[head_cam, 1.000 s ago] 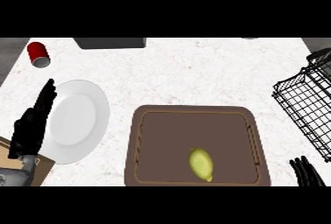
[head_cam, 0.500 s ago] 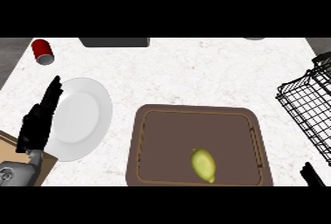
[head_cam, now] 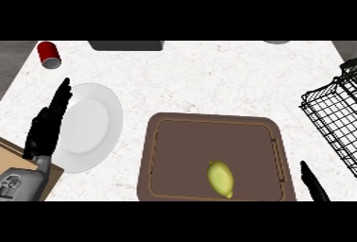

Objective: Pick the lemon from the tray and place it in the tiered basket

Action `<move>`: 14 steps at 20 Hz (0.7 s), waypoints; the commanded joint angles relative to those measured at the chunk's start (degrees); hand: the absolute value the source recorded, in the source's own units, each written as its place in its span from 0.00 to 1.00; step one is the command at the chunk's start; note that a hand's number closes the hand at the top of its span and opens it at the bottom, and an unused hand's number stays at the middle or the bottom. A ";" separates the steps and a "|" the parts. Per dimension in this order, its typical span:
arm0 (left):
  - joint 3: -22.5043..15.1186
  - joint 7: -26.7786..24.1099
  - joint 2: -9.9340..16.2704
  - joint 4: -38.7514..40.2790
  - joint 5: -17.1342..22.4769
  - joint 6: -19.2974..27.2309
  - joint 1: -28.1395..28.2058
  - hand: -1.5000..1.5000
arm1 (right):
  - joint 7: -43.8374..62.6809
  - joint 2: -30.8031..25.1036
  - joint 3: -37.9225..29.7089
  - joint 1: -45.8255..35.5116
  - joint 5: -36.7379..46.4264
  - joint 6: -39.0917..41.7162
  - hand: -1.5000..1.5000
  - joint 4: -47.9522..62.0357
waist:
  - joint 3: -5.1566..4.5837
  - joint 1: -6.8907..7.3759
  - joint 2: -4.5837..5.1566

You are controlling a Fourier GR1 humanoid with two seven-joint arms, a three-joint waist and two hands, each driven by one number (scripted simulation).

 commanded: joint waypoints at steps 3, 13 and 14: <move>1.49 1.47 -0.70 -1.77 -1.07 -1.13 0.18 0.50 | 17.44 2.80 2.31 -10.37 8.16 2.81 0.00 0.52 | 0.05 0.30 -0.04; 5.67 -2.06 -3.49 -0.22 -4.16 -5.03 2.42 0.50 | 16.34 6.19 6.71 -10.27 14.36 3.89 0.00 5.04 | 0.09 -0.20 -0.15; 5.33 1.68 -2.77 -5.71 -3.41 -4.37 4.40 0.50 | 14.41 7.98 11.09 -8.51 19.69 0.27 0.00 7.67 | 0.10 -0.05 -0.24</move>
